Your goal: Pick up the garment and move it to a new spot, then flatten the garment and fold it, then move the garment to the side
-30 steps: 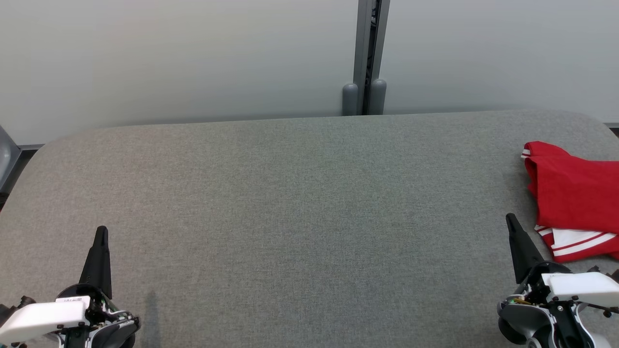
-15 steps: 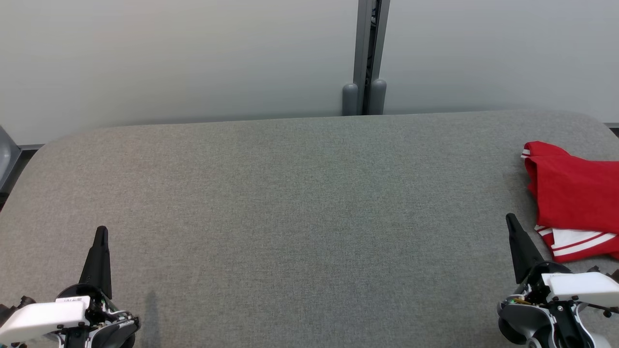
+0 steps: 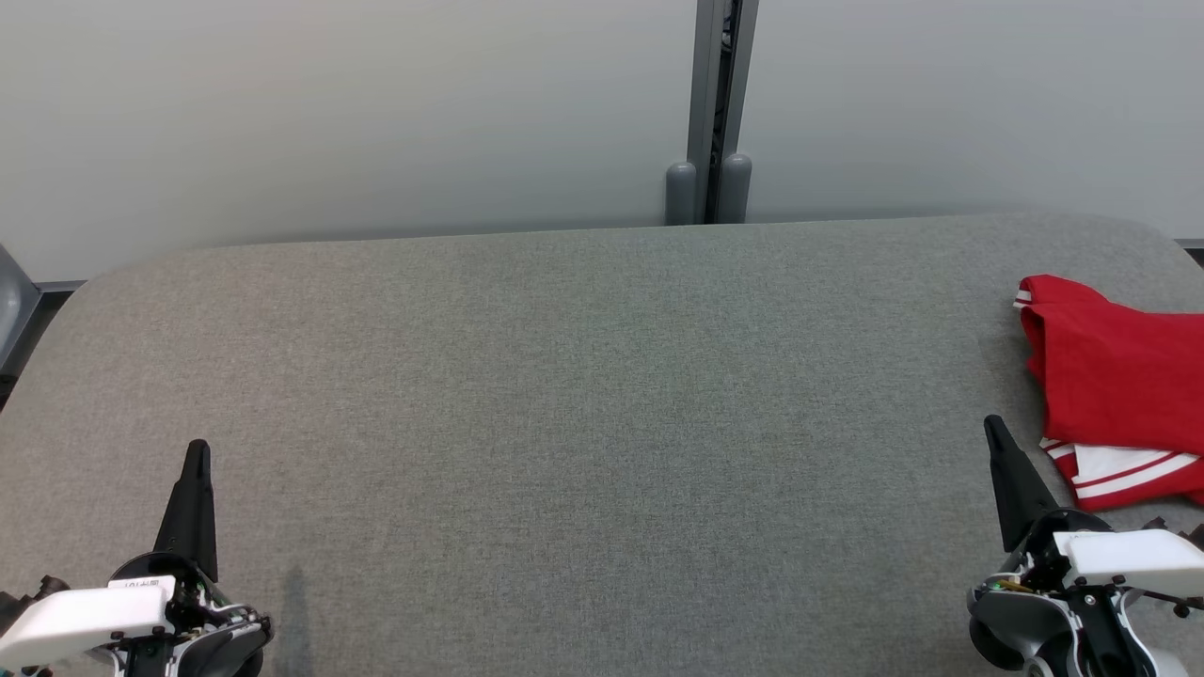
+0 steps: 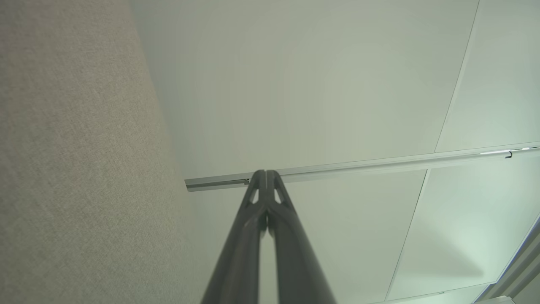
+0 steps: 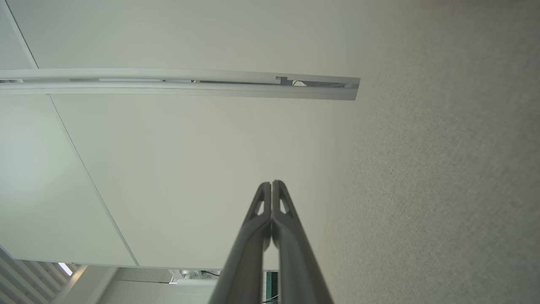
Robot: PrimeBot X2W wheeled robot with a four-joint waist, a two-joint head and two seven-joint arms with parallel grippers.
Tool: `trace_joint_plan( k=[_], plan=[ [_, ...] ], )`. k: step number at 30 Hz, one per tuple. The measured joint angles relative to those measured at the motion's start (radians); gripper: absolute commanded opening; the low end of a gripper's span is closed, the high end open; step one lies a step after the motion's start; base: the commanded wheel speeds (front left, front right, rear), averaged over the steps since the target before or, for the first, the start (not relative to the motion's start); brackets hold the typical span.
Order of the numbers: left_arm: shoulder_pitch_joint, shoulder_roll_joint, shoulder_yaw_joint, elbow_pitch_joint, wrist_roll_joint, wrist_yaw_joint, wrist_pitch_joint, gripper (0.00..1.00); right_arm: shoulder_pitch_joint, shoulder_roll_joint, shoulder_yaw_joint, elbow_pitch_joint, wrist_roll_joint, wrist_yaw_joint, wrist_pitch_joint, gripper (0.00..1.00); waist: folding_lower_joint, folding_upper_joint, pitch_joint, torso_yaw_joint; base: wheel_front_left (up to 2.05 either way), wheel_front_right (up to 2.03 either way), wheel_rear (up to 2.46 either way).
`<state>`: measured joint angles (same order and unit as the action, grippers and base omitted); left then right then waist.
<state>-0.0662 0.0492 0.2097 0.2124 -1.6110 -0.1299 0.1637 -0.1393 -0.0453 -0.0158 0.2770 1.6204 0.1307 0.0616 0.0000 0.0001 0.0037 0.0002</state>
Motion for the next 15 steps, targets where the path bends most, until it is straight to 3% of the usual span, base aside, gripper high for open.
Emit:
trace_joint_plan(
  k=[15],
  plan=[
    [0.0,0.0,0.0,0.0,0.0,0.0,0.0,0.0,0.0,0.0,0.0,0.0,0.0,0.0,0.0,0.0,0.0,0.0,0.0,0.0,0.0,0.0,0.0]
  ],
)
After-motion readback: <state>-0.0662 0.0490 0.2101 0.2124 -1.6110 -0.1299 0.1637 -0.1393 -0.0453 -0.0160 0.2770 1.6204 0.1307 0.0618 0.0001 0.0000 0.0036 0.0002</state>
